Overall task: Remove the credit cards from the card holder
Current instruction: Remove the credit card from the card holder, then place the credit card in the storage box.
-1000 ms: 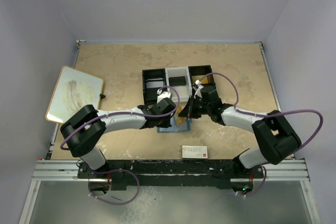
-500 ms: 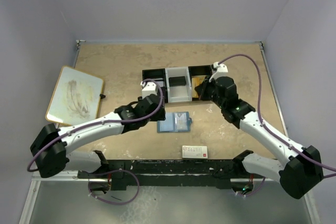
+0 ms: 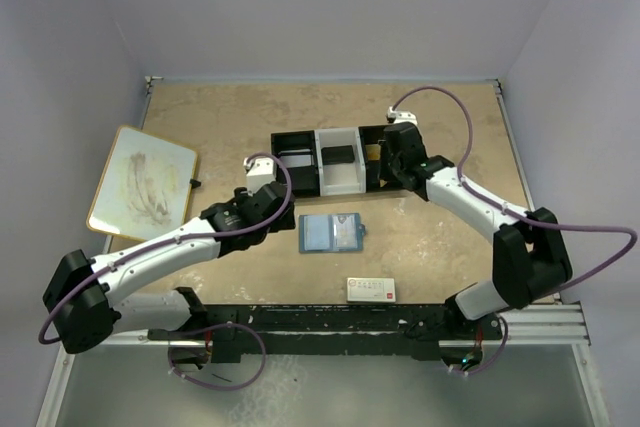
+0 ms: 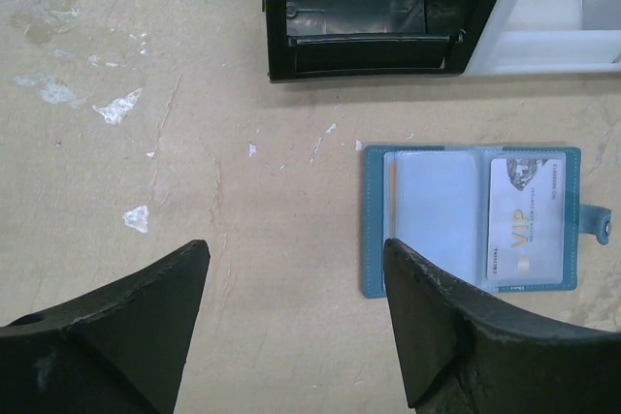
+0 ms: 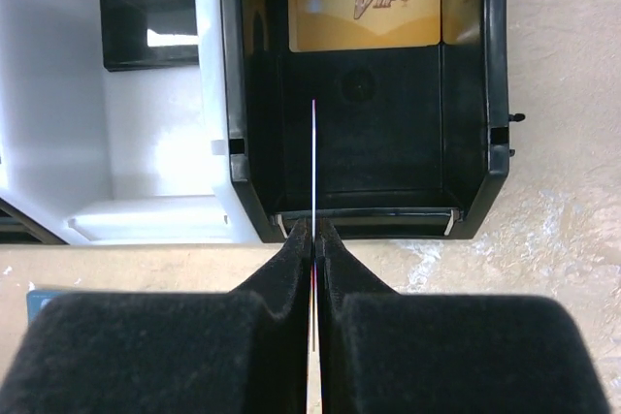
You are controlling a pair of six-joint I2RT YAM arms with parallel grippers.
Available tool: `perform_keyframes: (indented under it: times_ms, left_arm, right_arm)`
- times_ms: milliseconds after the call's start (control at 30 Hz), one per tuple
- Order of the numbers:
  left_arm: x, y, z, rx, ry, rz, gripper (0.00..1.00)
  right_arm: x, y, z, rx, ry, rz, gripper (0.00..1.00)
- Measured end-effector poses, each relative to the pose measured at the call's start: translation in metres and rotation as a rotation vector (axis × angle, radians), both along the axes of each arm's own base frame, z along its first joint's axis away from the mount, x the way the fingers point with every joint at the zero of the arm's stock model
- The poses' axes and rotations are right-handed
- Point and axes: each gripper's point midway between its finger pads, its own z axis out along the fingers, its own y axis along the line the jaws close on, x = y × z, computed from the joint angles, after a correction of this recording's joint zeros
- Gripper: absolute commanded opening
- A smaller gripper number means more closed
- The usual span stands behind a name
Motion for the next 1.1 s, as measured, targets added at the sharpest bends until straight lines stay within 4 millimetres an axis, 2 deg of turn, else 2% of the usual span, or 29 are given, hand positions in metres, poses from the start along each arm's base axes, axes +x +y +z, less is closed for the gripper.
perform_keyframes:
  times_ms: [100,267,467,700,833,900,1000,1100]
  left_arm:
    - [-0.002,0.003,0.001,-0.013,-0.001,0.012,0.71]
    - [-0.002,0.004,0.000,-0.013,-0.001,0.018,0.71]
    - [-0.002,0.005,-0.001,-0.015,0.002,0.024,0.71]
    - [-0.002,0.005,-0.003,-0.017,0.006,0.029,0.71]
    - [-0.002,0.005,-0.005,-0.010,0.011,0.030,0.71]
    - [-0.002,0.005,-0.005,-0.010,0.011,0.031,0.71]
    - [-0.002,0.005,-0.005,-0.010,0.011,0.032,0.71]
    - [-0.001,0.006,-0.005,-0.011,0.011,0.033,0.71]
  right_arm:
    - [0.000,0.002,-0.006,-0.014,0.028,0.018,0.00]
    - [0.008,0.017,-0.006,0.010,0.043,0.070,0.00]
    - [0.010,0.033,-0.019,0.032,0.099,0.149,0.00]
    - [0.009,0.044,-0.017,0.068,0.109,0.200,0.00]
    - [0.014,0.037,-0.015,0.028,0.091,0.191,0.00]
    - [0.021,0.027,-0.011,-0.039,0.053,0.179,0.00]
    - [0.034,0.014,0.001,-0.149,-0.062,0.212,0.00]
    - [0.037,0.006,0.013,-0.247,-0.203,0.303,0.00]
